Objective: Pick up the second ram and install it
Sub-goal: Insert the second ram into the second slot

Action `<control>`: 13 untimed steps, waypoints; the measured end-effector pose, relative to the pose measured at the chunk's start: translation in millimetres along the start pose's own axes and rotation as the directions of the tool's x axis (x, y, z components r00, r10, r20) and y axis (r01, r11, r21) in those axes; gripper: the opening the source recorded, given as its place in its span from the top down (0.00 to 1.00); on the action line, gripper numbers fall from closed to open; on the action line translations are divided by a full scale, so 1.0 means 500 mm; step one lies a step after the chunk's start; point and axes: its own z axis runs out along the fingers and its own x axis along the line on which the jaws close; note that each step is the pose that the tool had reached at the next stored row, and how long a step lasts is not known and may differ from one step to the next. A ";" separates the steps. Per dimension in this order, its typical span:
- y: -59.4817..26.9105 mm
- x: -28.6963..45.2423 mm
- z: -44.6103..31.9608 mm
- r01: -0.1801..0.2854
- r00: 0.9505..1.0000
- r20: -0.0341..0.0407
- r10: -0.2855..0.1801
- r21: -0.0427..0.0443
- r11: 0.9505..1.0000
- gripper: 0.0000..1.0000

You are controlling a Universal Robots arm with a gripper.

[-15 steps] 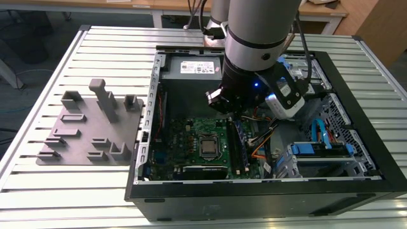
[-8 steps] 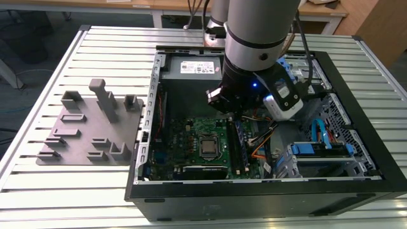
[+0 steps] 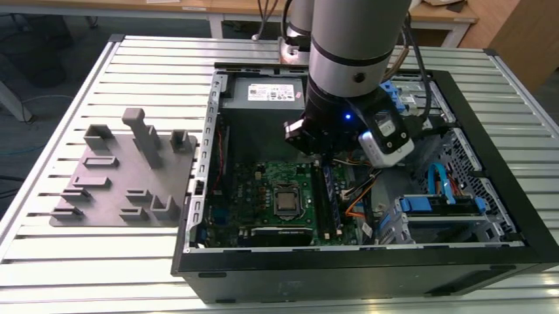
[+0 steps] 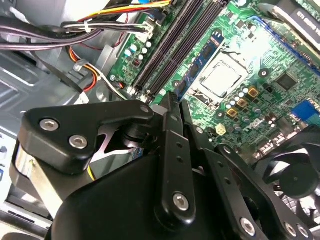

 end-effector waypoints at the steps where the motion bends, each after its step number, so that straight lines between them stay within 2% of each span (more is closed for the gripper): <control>1: 0.000 0.000 0.000 -0.008 1.000 0.001 0.008 0.001 1.000 0.89; 13: 0.000 0.000 0.000 -0.092 0.996 0.010 0.092 0.008 0.996 0.89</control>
